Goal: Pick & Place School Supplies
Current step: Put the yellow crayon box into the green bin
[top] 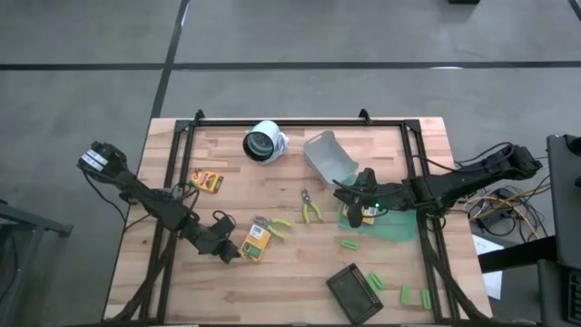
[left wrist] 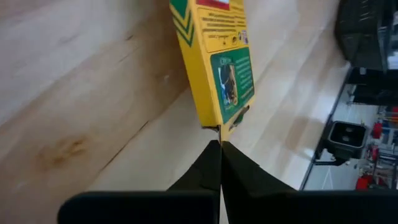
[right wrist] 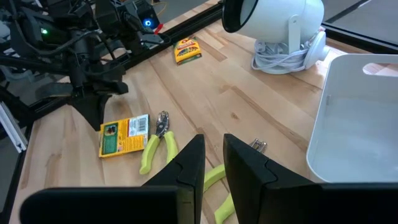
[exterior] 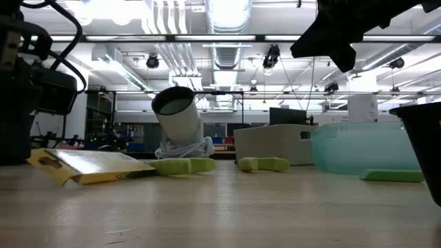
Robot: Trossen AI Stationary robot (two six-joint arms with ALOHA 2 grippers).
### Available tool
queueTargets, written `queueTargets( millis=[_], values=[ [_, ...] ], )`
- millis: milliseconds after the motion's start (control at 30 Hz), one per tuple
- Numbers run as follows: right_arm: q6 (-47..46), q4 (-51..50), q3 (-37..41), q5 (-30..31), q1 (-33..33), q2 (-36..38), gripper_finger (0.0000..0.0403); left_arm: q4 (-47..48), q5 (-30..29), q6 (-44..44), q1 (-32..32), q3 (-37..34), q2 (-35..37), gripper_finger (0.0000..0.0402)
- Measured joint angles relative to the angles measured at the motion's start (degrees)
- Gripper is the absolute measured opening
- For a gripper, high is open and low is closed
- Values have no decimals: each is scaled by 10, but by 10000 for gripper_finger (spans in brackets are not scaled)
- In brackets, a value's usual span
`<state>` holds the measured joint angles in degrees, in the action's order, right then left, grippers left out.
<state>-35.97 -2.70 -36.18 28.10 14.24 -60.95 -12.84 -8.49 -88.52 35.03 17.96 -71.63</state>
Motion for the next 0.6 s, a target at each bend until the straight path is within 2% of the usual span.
queueTargets(
  millis=[267,400,600],
  values=[
    [0,0,0,0,0,0,57,23,-30,39,0,9,41,1],
    [0,0,0,0,0,0,57,29,-56,87,-1,22,62,0],
    [0,0,0,0,0,0,57,98,-82,142,-1,67,80,0]
  ],
)
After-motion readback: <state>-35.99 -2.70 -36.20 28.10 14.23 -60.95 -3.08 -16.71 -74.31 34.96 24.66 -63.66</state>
